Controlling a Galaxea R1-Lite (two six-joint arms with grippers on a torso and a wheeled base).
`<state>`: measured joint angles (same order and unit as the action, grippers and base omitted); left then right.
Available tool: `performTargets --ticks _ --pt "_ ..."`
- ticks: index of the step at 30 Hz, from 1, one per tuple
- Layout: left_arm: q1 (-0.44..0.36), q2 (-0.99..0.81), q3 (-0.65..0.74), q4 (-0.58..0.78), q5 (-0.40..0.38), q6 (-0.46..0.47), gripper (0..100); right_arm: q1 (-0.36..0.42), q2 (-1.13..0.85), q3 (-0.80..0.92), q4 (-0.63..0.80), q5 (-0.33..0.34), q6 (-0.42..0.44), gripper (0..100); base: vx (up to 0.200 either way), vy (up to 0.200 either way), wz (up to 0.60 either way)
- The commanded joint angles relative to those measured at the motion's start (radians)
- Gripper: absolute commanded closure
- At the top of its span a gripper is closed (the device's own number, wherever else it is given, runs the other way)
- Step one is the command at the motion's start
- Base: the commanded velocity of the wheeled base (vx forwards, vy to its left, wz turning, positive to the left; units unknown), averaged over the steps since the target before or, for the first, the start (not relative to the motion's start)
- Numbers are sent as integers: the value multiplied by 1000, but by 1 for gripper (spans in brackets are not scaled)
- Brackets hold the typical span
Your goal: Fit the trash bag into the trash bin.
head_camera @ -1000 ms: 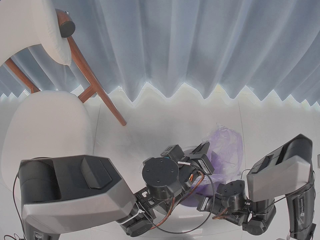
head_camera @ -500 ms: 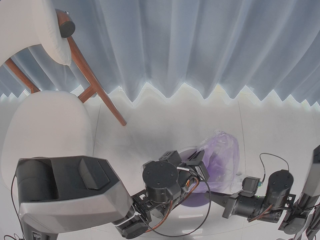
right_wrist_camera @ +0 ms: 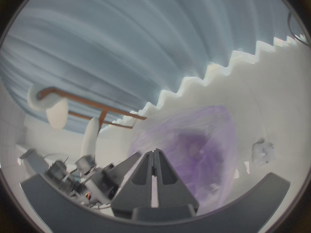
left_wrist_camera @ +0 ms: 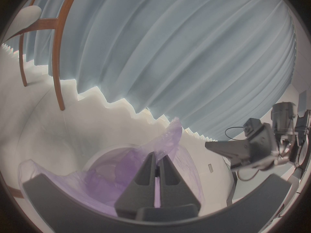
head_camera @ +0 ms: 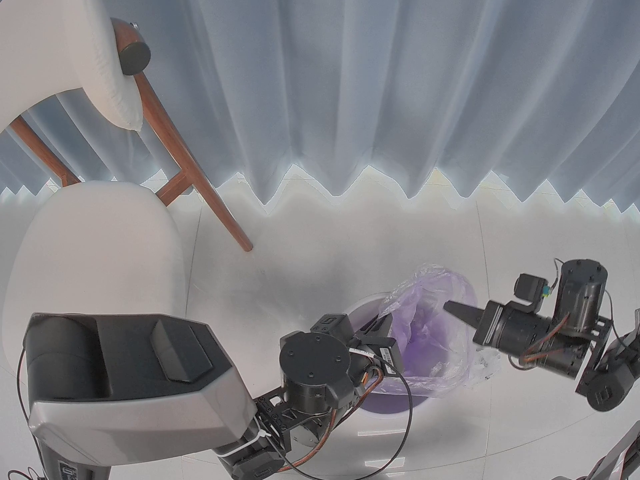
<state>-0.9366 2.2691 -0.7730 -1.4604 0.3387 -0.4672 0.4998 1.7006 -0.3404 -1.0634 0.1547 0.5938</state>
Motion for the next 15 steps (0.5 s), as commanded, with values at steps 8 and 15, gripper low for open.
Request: performTargets --ticks 8,15 --pt "12 12 -28 -15 31 35 100 -328 5 -117 97 -9 -163 0 0 0 0" --pt "12 16 -29 -15 31 35 100 -251 20 -15 126 -43 -235 0 0 0 0"
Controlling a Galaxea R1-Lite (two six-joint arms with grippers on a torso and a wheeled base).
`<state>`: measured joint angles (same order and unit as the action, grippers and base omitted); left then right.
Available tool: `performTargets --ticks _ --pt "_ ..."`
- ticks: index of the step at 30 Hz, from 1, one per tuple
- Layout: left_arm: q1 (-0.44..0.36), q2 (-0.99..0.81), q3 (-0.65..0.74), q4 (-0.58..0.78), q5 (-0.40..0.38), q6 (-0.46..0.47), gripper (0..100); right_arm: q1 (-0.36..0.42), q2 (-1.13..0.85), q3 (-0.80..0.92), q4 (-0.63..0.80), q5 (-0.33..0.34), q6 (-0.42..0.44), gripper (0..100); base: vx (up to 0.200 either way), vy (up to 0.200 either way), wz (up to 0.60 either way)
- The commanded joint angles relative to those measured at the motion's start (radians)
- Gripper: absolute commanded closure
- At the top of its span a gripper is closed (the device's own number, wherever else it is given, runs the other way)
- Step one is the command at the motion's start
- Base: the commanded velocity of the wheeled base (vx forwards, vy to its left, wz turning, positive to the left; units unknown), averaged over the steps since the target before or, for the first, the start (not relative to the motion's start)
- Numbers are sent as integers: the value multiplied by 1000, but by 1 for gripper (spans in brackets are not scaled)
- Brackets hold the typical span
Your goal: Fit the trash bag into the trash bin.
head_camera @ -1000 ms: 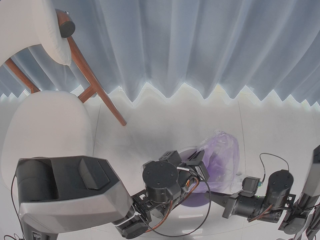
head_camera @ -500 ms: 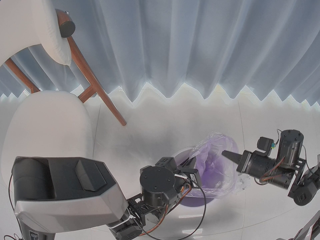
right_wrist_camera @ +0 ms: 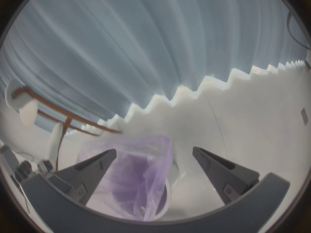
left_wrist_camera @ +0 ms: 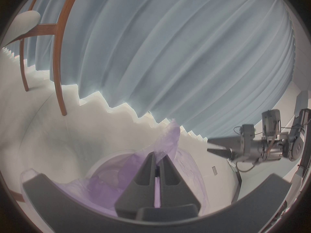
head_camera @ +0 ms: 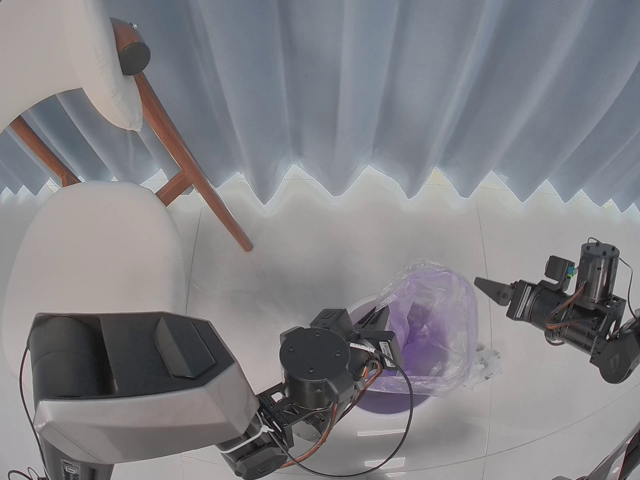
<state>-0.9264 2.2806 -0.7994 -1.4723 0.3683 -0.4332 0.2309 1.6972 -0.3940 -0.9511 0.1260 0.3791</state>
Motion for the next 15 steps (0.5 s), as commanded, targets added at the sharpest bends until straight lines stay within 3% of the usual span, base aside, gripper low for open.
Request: performTargets --ticks 1,8,12,15 --pt "1 3 -6 -3 1 1 100 19 39 46 23 -19 -29 0 0 0 0" --pt "6 5 -12 -5 1 2 100 84 160 78 11 -20 -37 0 0 0 0" --pt "6 5 -12 -5 1 2 100 110 233 83 -46 -20 -29 0 0 0 0" --pt "8 7 -12 -5 1 2 100 119 331 103 -166 -22 -22 0 0 0 0"
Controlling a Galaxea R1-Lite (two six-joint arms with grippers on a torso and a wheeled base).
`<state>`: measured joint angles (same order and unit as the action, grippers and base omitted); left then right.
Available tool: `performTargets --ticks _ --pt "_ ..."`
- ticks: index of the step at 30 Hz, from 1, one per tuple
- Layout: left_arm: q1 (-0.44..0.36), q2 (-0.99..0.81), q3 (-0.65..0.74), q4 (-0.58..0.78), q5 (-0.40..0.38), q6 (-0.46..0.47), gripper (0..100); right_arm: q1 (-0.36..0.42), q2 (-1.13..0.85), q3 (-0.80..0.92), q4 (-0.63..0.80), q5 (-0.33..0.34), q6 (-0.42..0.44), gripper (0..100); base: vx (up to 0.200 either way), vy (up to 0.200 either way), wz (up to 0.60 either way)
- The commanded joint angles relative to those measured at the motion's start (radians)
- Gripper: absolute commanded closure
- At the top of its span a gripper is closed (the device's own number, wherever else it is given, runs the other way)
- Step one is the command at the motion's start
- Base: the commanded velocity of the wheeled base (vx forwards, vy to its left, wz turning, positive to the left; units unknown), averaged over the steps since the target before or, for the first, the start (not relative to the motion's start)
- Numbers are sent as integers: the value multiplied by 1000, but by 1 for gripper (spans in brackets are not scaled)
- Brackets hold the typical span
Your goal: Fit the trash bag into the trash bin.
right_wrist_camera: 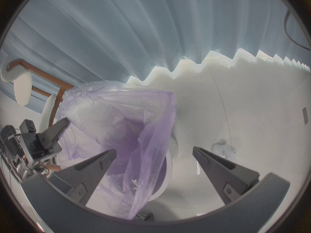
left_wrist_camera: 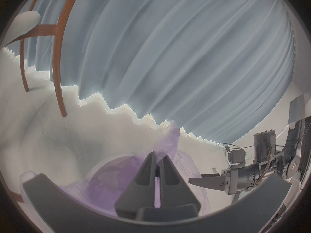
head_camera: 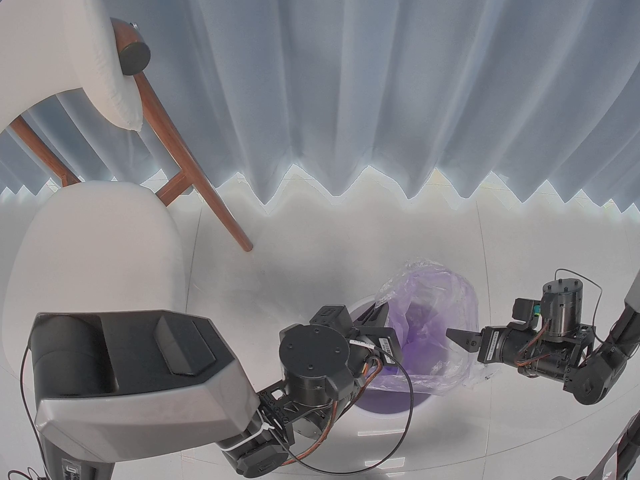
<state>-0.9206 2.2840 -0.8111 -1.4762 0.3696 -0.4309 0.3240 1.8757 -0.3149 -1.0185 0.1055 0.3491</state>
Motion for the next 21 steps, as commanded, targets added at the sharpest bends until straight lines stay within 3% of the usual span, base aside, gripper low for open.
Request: performTargets --ticks 1,3,4,8,12,21 --pt "2 3 0 -1 0 0 100 26 181 30 -143 -1 8 0 0 0 0" --pt "2 3 0 -1 0 0 100 26 233 46 -230 -12 7 0 0 0 0" --pt "3 3 0 -4 -1 0 100 27 260 56 -276 -24 5 100 0 0 0" --pt "13 15 -2 -52 -21 0 100 44 312 66 -413 -70 8 100 0 0 0" --pt "29 23 -13 -73 -55 0 100 46 304 63 -446 -70 13 100 0 0 0" --pt "32 28 -17 -73 -49 0 100 46 278 36 -445 -70 44 100 -200 0 0"
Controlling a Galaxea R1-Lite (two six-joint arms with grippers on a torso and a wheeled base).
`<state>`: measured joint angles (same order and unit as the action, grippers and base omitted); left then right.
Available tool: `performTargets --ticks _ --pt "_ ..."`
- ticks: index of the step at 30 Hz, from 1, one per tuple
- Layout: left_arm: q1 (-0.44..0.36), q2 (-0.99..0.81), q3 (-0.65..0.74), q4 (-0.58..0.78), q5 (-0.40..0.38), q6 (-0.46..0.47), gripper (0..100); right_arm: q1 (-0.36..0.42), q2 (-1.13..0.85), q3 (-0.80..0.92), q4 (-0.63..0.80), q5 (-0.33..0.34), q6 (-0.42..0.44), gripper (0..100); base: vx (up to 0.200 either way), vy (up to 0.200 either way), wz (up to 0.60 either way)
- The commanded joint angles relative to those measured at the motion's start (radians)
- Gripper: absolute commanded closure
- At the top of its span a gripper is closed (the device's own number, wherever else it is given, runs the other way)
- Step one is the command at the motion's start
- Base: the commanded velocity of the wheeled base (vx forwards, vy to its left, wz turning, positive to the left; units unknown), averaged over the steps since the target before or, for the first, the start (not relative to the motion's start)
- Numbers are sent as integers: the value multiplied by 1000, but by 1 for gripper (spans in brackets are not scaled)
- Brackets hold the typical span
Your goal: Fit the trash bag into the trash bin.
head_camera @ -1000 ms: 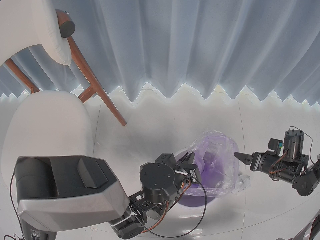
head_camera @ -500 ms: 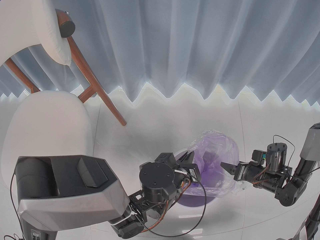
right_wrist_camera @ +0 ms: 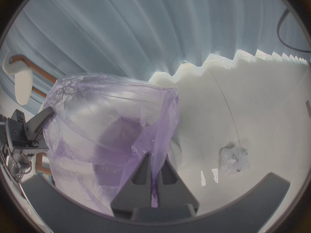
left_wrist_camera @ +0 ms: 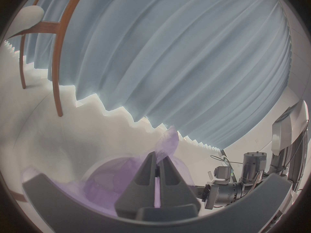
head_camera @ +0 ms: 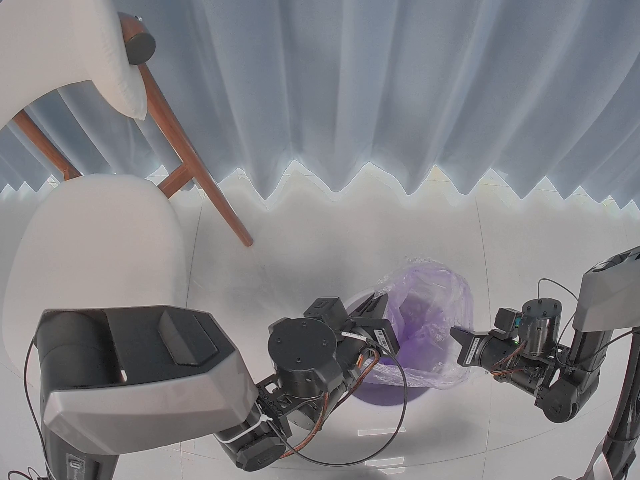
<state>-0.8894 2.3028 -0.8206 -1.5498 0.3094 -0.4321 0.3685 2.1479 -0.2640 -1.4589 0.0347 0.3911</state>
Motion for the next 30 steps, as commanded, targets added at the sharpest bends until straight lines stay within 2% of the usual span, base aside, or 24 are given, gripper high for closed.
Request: performTargets --ticks 1,4,5,8,9,14,24,28,30 --pt "1 9 -12 0 19 3 100 1 1 -20 -4 1 2 100 -200 0 0" --pt "0 10 -28 0 42 3 100 0 -5 -26 -4 -1 2 100 -133 0 0" --pt "1 12 -58 0 86 13 100 -6 -11 -37 -6 -1 3 100 0 0 0" --pt "7 12 -103 2 126 27 100 -10 -14 -57 -8 -1 14 100 0 0 0" --pt "35 4 -109 2 135 33 100 -10 -22 -66 -20 -1 26 100 0 0 0" --pt "95 -3 -107 2 128 73 100 -20 -33 -90 -54 -1 35 100 0 0 0" --pt "188 -37 -103 45 77 79 100 -128 -36 -173 -55 7 29 100 0 0 0" --pt "198 -62 -57 93 68 79 100 -183 -19 -204 -52 44 26 100 0 0 0" --pt "202 -83 -26 116 33 78 100 -211 -14 -208 -44 80 26 100 0 0 0"
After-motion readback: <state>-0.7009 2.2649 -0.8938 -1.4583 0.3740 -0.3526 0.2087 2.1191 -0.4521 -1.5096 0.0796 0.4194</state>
